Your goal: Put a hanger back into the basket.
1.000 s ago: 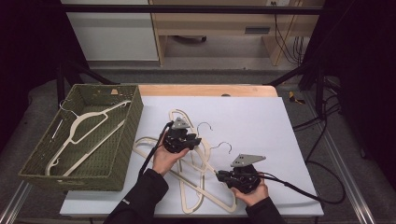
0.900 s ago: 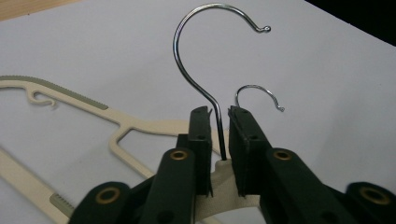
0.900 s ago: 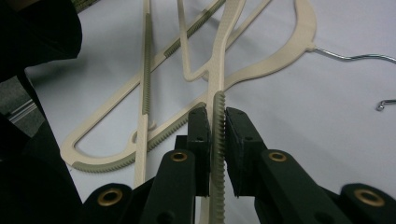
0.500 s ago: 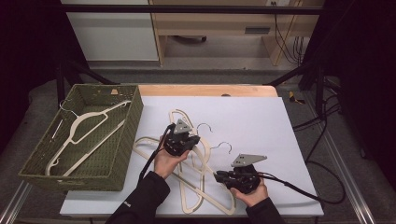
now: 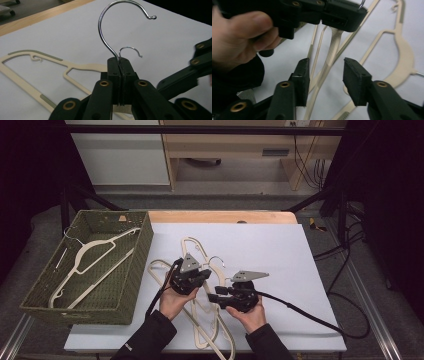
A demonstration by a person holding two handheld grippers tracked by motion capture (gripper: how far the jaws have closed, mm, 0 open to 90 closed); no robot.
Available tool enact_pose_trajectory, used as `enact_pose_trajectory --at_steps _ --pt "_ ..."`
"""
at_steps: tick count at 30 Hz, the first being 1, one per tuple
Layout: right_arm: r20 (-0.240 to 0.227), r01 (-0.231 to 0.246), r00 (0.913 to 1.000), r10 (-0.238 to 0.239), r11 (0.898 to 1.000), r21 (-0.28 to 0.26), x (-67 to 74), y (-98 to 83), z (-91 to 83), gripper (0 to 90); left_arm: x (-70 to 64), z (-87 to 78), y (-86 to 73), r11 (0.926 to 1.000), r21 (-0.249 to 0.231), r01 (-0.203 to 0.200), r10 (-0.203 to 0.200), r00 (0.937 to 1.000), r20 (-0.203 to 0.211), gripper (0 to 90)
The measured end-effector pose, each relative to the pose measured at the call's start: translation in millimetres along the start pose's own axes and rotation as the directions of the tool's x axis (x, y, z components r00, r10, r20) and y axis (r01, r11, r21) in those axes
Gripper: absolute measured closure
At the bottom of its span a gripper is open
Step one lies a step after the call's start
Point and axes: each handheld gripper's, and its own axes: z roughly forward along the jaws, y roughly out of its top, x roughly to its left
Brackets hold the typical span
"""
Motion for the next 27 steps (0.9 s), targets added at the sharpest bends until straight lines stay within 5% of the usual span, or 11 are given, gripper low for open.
enact_pose_trajectory --at_steps 8,12,15,16,20,24,27 --pt "-0.035 -0.047 0.9982 0.049 0.997 0.054 0.4 0.9 19.9 78.0 -5.4 -5.6 -1.5 1.0 -0.004 -0.006 0.006 0.9996 0.029 86.7" --pt "-0.056 -0.079 0.9951 0.082 0.996 0.046 1.3 2.4 18.4 80.6 -0.6 -17.4 0.3 0.9978 -0.032 0.058 -0.055 0.9931 0.104 75.7" --pt "-0.081 -0.094 0.992 0.097 0.995 0.039 2.4 7.0 11.5 85.4 2.8 -31.6 3.0 0.9957 -0.057 0.073 -0.065 0.9879 0.141 50.7" --pt "-0.081 -0.094 0.992 0.097 0.995 0.039 2.4 7.0 11.5 85.4 4.1 -38.1 3.8 0.9952 -0.069 0.069 -0.059 0.9882 0.141 50.7" --pt "-0.09 -0.046 0.9948 0.049 0.998 0.032 4.7 12.2 -1.6 86.5 10.0 -64.0 5.5 0.9913 -0.12 0.055 -0.035 0.9863 0.161 25.1" --pt "-0.11 0.028 0.9936 -0.025 0.999 0.031 6.2 15.5 -13.7 86.6 12.7 -84.9 1.7 0.9899 -0.14 0.024 -0.003 0.9884 0.152 16.1" --pt "-0.132 0.05 0.9902 -0.045 0.998 0.029 8.1 17.2 -20.7 86.6 13.6 -92.2 -6.4 0.9946 -0.104 0.004 0.011 0.9891 0.147 13.7"
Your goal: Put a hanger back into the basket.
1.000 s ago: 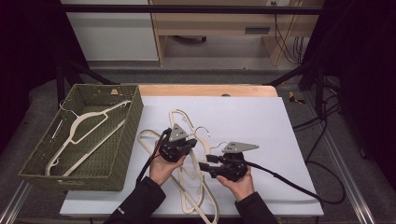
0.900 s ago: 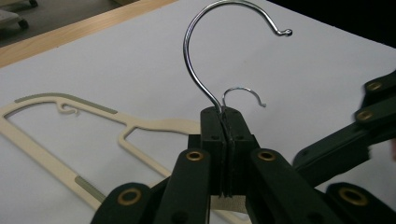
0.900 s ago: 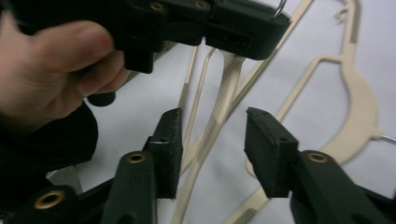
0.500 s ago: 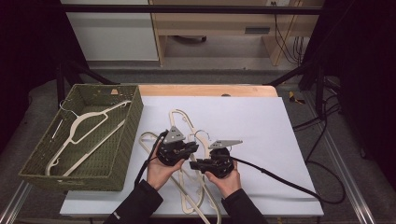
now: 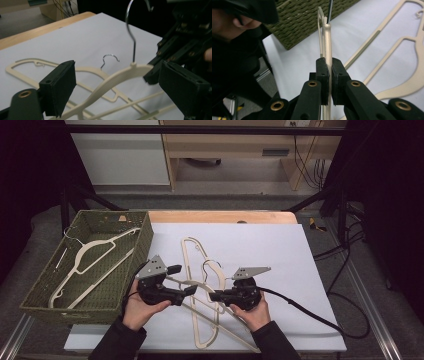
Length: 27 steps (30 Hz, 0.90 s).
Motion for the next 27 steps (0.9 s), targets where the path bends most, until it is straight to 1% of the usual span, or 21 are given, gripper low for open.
enact_pose_trajectory --at_steps 4,7,8,9,10,11,12,13,14,15,16,17,18,19,20,21,22,24,25,27 --pt "-0.023 0.043 0.9988 -0.043 0.999 0.009 5.2 -0.3 -9.4 86.6 -2.1 -1.8 -14.4 0.999 0.039 -0.024 0.023 0.9992 0.032 13.3" --pt "-0.039 0.061 0.9974 -0.06 0.998 0.018 8.3 -2.5 -12.4 86.6 -4.2 2.5 -22.4 0.995 0.078 -0.062 0.058 0.997 0.051 15.3" --pt "-0.042 0.067 0.9969 -0.066 0.997 0.021 9.2 -3.2 -12.7 86.6 -4.7 4.1 -23.1 0.993 0.094 -0.072 0.067 0.9964 0.052 16.5" --pt "-0.049 0.071 0.9963 -0.07 0.997 0.025 10.0 -4.2 -12.9 86.5 -5.2 5.7 -23.8 0.9901 0.107 -0.091 0.087 0.9951 0.047 18.0" --pt "-0.057 0.079 0.9954 -0.078 0.996 0.027 10.8 -5.4 -12.2 86.6 -5.5 7.5 -24.3 0.9883 0.113 -0.102 0.097 0.994 0.051 20.8" --pt "-0.065 0.081 0.9948 -0.078 0.996 0.037 11.6 -6.2 -11.0 86.6 -6.0 10.4 -24.9 0.9865 0.123 -0.107 0.099 0.9924 0.074 24.2" --pt "-0.076 0.091 0.9933 -0.087 0.995 0.047 11.6 -7.1 -9.9 86.6 -6.5 12.3 -25.5 0.9842 0.131 -0.118 0.108 0.9908 0.082 27.7" --pt "-0.082 0.086 0.9933 -0.081 0.995 0.052 12.1 -8.2 -8.4 86.6 -7.9 14.7 -26.7 0.9801 0.148 -0.132 0.121 0.9891 0.084 33.8" --pt "-0.082 0.086 0.9933 -0.081 0.995 0.052 12.1 -8.2 -8.4 86.6 -8.9 16.8 -27.8 0.9745 0.167 -0.15 0.137 0.9868 0.086 33.8" --pt "-0.086 0.091 0.9925 -0.086 0.994 0.054 12.0 -8.6 -7.7 86.6 -9.7 18.1 -28.8 0.9704 0.18 -0.161 0.145 0.9844 0.1 38.4" --pt "-0.089 0.092 0.9923 -0.087 0.994 0.058 12.3 -8.9 -7.2 86.6 -10.4 19.3 -29.6 0.9681 0.185 -0.169 0.15 0.9822 0.113 42.2" --pt "-0.094 0.094 0.9917 -0.088 0.994 0.061 12.4 -9.3 -6.6 86.6 -10.9 19.8 -29.8 0.9672 0.187 -0.172 0.152 0.9815 0.117 46.4" --pt "-0.1 0.094 0.9911 -0.087 0.994 0.063 12.5 -9.5 -6.3 86.6 -11.3 19.9 -29.8 0.9648 0.191 -0.18 0.159 0.9799 0.12 50.8" --pt "-0.106 0.099 0.9901 -0.092 0.993 0.067 12.2 -9.7 -5.9 86.6 -11.6 19.6 -29.6 0.9638 0.193 -0.184 0.163 0.9791 0.122 53.7" --pt "-0.118 0.101 0.9888 -0.092 0.992 0.075 12.0 -10.0 -5.2 86.6 -11.6 19.0 -29.4 0.9622 0.197 -0.188 0.167 0.9787 0.12 60.1" --pt "-0.118 0.101 0.9888 -0.092 0.992 0.075 12.0 -10.0 -5.2 86.6 -11.0 18.2 -29.3 0.9619 0.202 -0.184 0.163 0.9797 0.116 60.1" --pt "-0.122 0.103 0.9882 -0.093 0.992 0.077 12.0 -10.1 -5.1 86.5 -10.0 17.5 -29.1 0.9636 0.204 -0.173 0.151 0.9814 0.118 63.9" --pt "-0.124 0.103 0.9879 -0.093 0.992 0.079 11.9 -10.2 -4.8 86.4 -10.0 16.7 -29.0 0.9617 0.213 -0.173 0.149 0.9811 0.124 65.0" --pt "-0.125 0.106 0.9876 -0.095 0.991 0.079 11.9 -10.2 -4.8 86.2 -10.9 16.8 -29.0 0.9598 0.219 -0.175 0.151 0.981 0.121 65.8" --pt "-0.115 0.108 0.9884 -0.098 0.991 0.079 11.8 -10.3 -4.8 85.2 -13.1 16.5 -28.4 0.9535 0.235 -0.189 0.166 0.9795 0.114 67.6"
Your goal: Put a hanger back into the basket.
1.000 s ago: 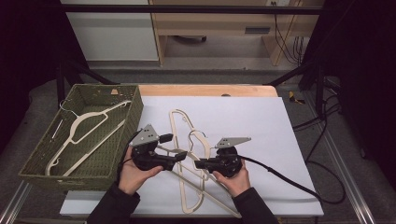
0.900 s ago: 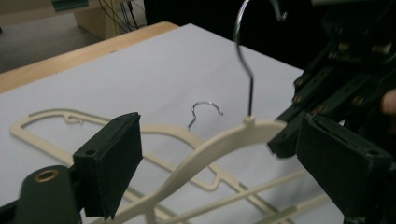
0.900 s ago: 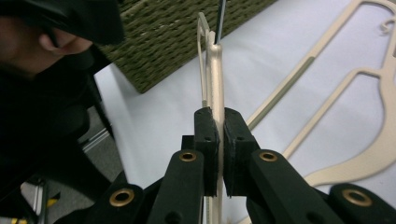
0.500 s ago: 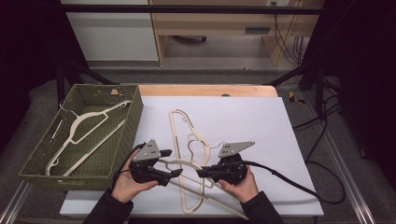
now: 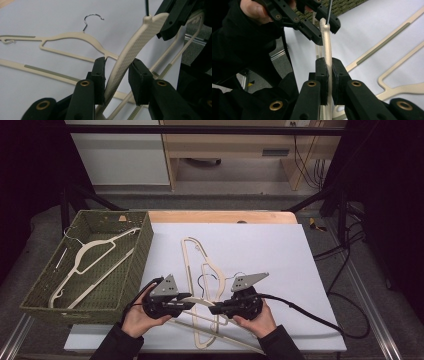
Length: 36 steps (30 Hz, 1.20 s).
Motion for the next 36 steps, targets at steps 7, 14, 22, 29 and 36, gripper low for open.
enact_pose_trajectory --at_steps 7,14,22,29,36 --pt "0.095 0.035 0.9949 -0.033 0.999 -0.025 1.4 1.1 -4.9 74.2 -7.3 -3.9 3.1 0.9999 0.013 -0.006 0.006 0.9992 0.039 77.6" --pt "0.192 0.088 0.9789 -0.069 0.992 -0.092 4.9 3.6 -15.6 57.6 -17.2 -2.6 6.5 1.0 -0.005 -0.003 0.003 0.9965 0.083 85.8" --pt "0.253 0.098 0.9661 -0.053 0.98 -0.171 3.8 4.0 -39.9 41.4 -11.9 -15.2 5.8 0.9964 -0.053 0.066 -0.066 0.9978 0.006 86.1" --pt "0.324 0.078 0.946 0.0 0.97 -0.229 -6.9 -4.4 -60.9 25.2 -7.8 -40.4 8.1 0.9807 -0.171 0.095 -0.105 0.9933 -0.048 86.0" --pt "0.388 0.05 0.9204 0.049 0.969 -0.241 -18.8 -16.3 -72.6 16.3 -7.5 -69.7 16.0 0.9689 -0.234 0.081 -0.11 0.9875 -0.113 86.1"
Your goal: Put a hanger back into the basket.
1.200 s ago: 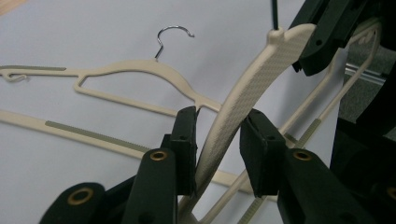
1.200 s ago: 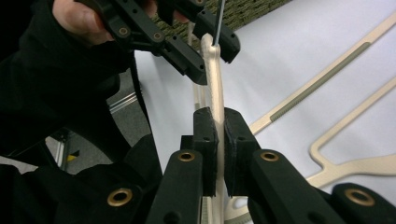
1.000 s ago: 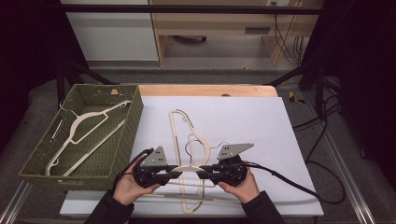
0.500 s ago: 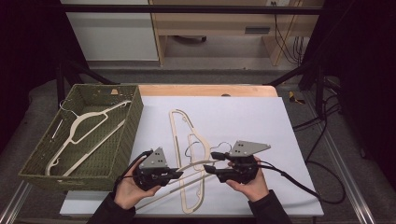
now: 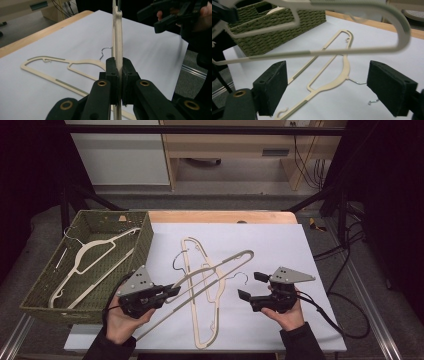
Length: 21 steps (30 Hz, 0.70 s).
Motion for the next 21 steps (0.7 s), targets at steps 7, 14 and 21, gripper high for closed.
enact_pose_trajectory --at_steps 7,14,21 --pt "0.052 -0.033 0.9981 0.034 0.999 -0.007 -11.9 -6.4 -6.0 13.0 16.2 -22.1 24.7 0.9997 -0.016 -0.017 0.016 0.9991 -0.04 86.0" --pt "0.077 -0.04 0.9962 0.041 0.999 -0.015 -16.0 -10.8 -11.4 12.4 52.2 -52.7 41.1 0.9978 -0.065 0.013 -0.017 0.9979 -0.063 86.0" --pt "0.086 -0.031 0.9958 0.033 0.999 -0.02 -17.0 -11.9 -12.4 11.2 87.8 -82.7 44.3 0.9962 -0.079 0.037 -0.045 0.9931 -0.108 86.1"
